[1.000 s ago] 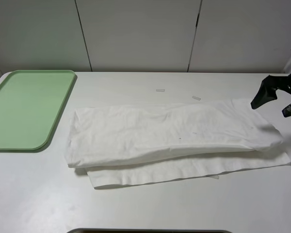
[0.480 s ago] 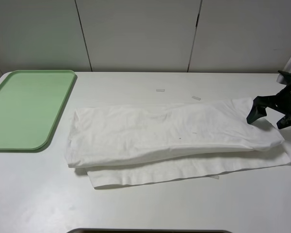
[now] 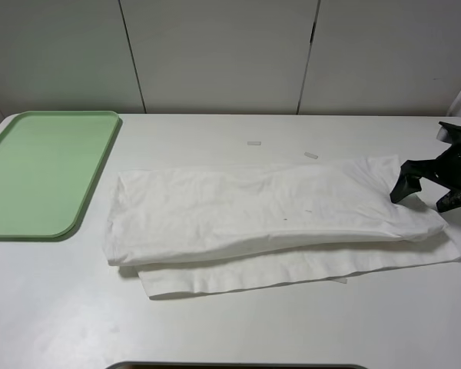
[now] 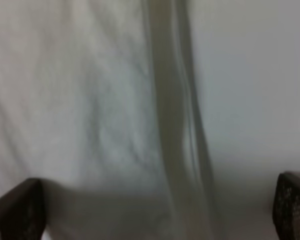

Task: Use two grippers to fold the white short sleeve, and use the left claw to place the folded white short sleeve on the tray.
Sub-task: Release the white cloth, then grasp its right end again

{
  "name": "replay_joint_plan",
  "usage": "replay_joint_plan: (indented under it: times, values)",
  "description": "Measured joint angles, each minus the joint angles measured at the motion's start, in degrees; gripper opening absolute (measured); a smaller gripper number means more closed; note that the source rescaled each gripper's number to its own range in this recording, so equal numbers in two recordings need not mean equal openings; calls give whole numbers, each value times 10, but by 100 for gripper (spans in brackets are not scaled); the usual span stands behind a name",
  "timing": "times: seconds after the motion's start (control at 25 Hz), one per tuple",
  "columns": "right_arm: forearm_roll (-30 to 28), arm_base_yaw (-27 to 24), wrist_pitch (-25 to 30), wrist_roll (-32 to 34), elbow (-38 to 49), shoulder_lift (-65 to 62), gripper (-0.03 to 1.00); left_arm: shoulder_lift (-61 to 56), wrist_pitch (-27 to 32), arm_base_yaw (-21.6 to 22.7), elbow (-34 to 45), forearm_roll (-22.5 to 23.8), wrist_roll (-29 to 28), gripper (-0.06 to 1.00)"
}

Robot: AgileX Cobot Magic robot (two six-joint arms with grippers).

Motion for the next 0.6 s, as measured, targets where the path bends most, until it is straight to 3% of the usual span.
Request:
replay_joint_plan:
  times: [0.24, 0.32, 0.4, 0.44, 0.48, 0.56, 0.6]
  values:
    - [35, -3, -20, -37, 23, -4, 100, 0, 0, 0, 0, 0, 0, 100]
    - [49, -3, -24, -40, 27, -5, 93, 0, 0, 0, 0, 0, 0, 100]
    - [62, 0, -25, -41, 29, -5, 77, 0, 0, 0, 0, 0, 0, 100]
    - [78, 9, -16, -41, 32, -4, 59, 0, 0, 0, 0, 0, 0, 100]
    - [78, 9, -16, -41, 32, -4, 59, 0, 0, 0, 0, 0, 0, 100]
    - [95, 26, -3, -41, 36, 0, 35, 0, 0, 0, 0, 0, 0, 100]
    - [99, 36, 0, -41, 36, 1, 29, 0, 0, 0, 0, 0, 0, 100]
